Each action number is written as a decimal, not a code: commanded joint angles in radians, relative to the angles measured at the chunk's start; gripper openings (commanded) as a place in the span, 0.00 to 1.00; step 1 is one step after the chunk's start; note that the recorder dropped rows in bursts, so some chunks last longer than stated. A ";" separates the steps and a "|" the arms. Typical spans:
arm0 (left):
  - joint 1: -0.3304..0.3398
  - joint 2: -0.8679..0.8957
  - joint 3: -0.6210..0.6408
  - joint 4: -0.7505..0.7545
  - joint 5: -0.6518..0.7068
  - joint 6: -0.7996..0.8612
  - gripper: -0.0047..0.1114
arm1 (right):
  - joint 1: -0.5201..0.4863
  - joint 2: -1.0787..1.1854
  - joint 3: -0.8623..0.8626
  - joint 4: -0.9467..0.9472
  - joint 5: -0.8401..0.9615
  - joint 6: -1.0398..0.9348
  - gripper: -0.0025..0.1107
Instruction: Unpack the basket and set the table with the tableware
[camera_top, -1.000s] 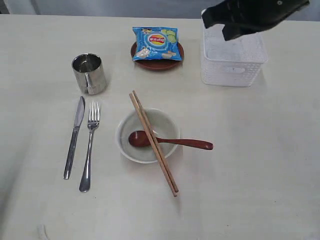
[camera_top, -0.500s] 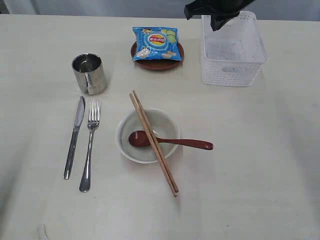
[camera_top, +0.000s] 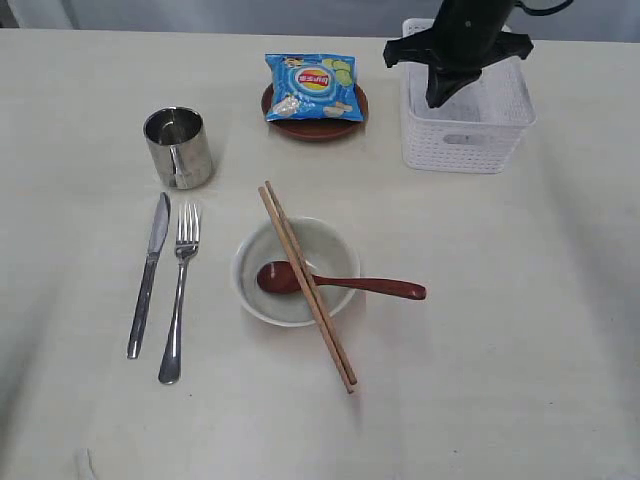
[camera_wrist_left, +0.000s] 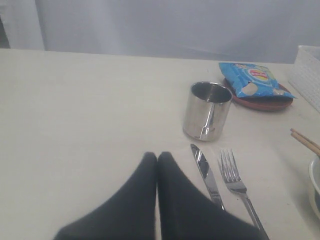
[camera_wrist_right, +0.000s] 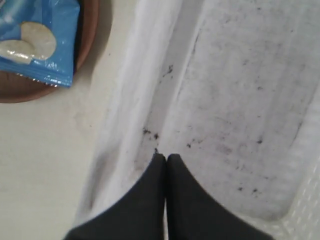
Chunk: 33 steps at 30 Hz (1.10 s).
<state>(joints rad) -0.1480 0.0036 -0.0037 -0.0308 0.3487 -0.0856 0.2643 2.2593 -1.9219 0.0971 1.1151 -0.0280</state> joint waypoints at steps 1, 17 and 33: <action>-0.005 -0.004 0.004 0.001 -0.002 0.003 0.04 | -0.006 -0.008 -0.006 0.018 0.092 -0.011 0.02; -0.005 -0.004 0.004 0.001 -0.002 0.003 0.04 | 0.043 -0.024 0.071 0.072 0.106 -0.009 0.02; -0.005 -0.004 0.004 0.001 -0.002 0.003 0.04 | 0.060 -0.106 0.109 0.075 0.106 0.015 0.02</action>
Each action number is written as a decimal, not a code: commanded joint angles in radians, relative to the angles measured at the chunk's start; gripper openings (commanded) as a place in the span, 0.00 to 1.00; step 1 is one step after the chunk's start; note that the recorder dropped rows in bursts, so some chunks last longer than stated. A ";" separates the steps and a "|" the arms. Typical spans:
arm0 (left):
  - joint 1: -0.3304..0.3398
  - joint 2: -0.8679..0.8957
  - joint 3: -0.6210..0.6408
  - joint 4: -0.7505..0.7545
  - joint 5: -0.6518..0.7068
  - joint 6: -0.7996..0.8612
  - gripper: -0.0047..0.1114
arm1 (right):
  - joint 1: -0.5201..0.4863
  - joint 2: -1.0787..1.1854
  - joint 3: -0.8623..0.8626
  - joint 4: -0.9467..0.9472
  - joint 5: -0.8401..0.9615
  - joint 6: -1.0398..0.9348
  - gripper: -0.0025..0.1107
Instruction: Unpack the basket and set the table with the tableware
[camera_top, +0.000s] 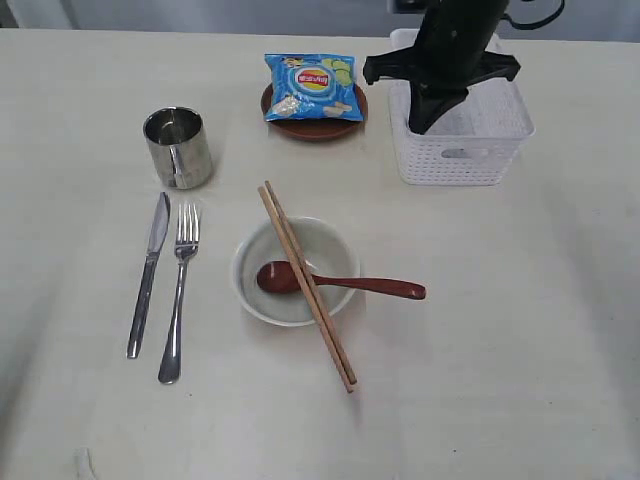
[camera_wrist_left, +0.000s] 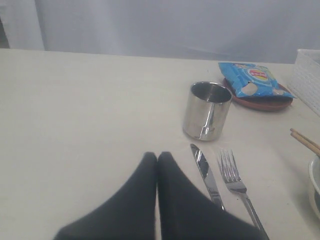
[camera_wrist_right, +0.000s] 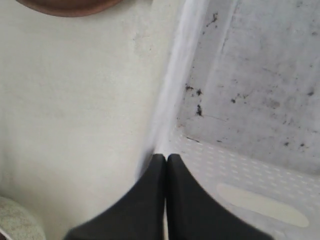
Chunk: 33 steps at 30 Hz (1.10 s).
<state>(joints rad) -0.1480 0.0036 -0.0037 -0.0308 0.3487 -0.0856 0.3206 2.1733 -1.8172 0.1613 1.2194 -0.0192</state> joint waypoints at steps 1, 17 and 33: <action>-0.005 -0.004 0.004 0.001 -0.002 0.003 0.04 | 0.007 -0.020 0.004 0.010 0.002 0.008 0.02; -0.005 -0.004 0.004 0.001 -0.002 0.003 0.04 | 0.033 -0.027 0.004 -0.006 0.002 0.008 0.02; -0.005 -0.004 0.004 0.001 -0.002 0.003 0.04 | 0.083 -0.840 0.706 -0.008 -1.141 -0.147 0.02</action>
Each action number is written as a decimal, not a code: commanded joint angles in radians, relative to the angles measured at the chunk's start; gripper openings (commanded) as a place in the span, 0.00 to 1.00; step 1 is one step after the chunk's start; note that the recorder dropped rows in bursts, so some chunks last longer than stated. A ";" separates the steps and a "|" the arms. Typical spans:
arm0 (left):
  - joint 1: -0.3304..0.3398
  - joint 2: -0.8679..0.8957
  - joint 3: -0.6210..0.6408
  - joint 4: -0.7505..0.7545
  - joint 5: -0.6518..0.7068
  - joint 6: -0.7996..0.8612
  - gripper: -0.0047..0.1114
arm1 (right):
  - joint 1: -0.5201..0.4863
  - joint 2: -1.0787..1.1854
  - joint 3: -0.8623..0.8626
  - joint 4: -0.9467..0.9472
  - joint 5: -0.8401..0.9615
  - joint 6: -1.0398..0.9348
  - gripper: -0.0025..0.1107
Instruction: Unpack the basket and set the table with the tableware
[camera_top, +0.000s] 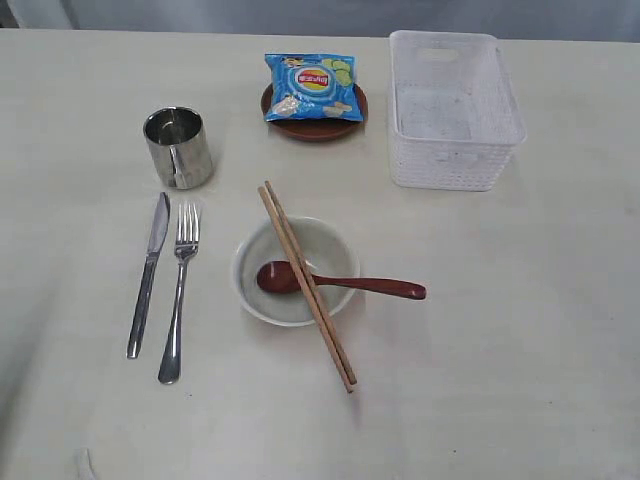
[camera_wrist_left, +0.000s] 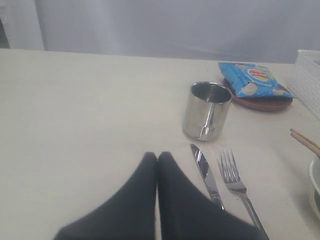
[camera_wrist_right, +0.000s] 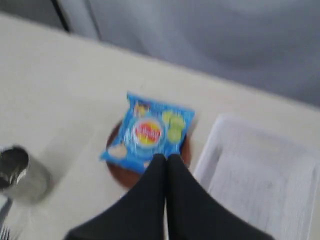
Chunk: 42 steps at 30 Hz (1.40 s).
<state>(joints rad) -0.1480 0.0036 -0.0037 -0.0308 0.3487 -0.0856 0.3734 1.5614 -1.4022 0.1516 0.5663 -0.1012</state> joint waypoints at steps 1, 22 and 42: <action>-0.005 -0.004 0.004 0.001 -0.002 0.003 0.04 | 0.042 -0.288 0.384 0.001 -0.623 -0.093 0.02; -0.005 -0.004 0.004 0.001 -0.002 0.003 0.04 | 0.049 -0.616 0.581 0.005 -0.336 0.038 0.02; -0.005 -0.004 0.004 0.001 -0.002 0.003 0.04 | -0.194 -0.838 0.667 0.008 -0.291 0.000 0.02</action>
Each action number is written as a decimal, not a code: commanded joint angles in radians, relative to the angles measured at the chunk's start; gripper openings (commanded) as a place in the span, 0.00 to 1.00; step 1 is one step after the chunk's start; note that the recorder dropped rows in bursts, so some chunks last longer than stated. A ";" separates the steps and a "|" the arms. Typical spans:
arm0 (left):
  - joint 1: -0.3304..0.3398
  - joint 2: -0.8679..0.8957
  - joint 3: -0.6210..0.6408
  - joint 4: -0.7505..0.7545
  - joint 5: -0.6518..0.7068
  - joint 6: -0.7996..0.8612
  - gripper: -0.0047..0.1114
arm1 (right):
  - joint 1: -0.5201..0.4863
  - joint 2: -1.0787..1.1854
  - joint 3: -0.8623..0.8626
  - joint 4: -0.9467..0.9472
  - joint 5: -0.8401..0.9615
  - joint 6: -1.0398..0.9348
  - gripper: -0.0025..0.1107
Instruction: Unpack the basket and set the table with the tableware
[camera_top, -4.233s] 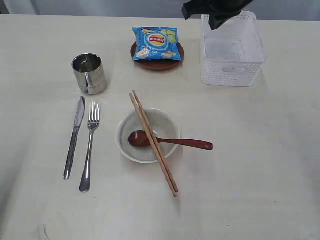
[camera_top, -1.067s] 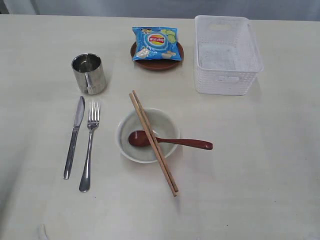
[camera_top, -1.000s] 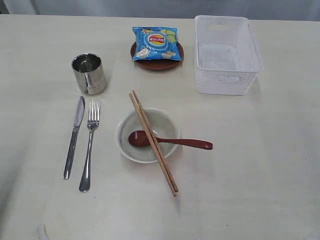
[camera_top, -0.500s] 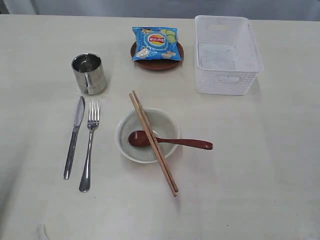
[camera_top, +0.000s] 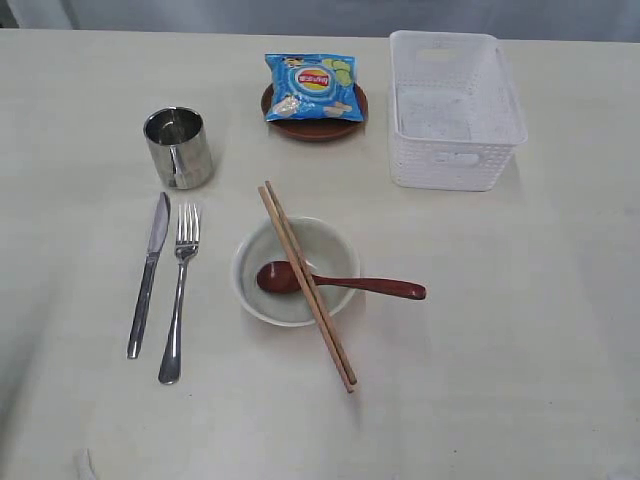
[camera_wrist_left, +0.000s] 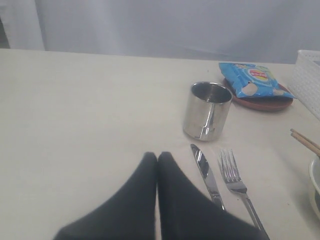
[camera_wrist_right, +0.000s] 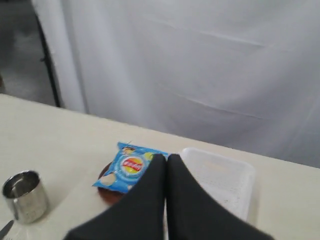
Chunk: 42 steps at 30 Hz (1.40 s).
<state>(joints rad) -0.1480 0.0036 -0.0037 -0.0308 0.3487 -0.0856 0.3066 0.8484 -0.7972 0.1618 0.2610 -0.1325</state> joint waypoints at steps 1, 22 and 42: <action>-0.005 -0.004 0.004 0.001 -0.002 0.003 0.04 | -0.167 -0.168 0.089 -0.002 0.015 0.036 0.02; -0.005 -0.004 0.004 0.001 -0.002 0.003 0.04 | -0.287 -0.848 0.797 -0.047 -0.040 0.087 0.02; -0.005 -0.004 0.004 0.001 -0.002 0.003 0.04 | -0.235 -0.848 0.797 -0.115 0.088 0.084 0.02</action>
<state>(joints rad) -0.1480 0.0036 -0.0037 -0.0308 0.3487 -0.0856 0.0752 0.0069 -0.0038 0.0584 0.3454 -0.0469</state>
